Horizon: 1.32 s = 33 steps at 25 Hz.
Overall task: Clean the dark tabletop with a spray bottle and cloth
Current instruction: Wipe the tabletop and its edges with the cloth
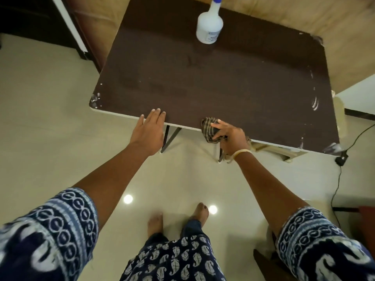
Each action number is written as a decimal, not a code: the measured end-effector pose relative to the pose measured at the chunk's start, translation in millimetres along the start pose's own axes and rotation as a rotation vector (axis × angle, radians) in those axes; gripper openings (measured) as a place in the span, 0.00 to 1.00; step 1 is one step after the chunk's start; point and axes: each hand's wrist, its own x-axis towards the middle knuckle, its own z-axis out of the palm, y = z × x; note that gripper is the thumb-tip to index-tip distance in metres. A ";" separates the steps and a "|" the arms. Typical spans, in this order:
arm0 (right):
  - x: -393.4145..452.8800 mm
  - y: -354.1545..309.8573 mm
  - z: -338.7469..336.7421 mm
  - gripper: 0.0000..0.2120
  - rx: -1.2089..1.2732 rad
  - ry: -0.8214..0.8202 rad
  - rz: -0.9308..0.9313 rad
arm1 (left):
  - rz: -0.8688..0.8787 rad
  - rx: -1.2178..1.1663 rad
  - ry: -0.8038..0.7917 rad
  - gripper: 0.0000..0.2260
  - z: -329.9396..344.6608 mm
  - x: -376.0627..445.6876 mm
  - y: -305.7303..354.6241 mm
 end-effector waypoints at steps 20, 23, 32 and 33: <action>60.5 74.1 -20.1 0.24 -0.192 0.195 0.209 | 0.019 -0.084 0.020 0.25 -23.5 140.7 153.2; 69.5 115.8 -40.3 0.25 -0.204 0.312 0.381 | 0.017 -0.083 -0.026 0.25 -16.7 144.0 144.0; 40.9 -16.7 10.7 0.25 -0.112 0.251 0.170 | 0.173 -0.048 -0.016 0.23 -14.2 145.0 112.2; 40.1 -15.3 17.5 0.25 -0.113 0.211 0.160 | 0.188 -0.022 -0.015 0.23 -12.8 144.7 110.3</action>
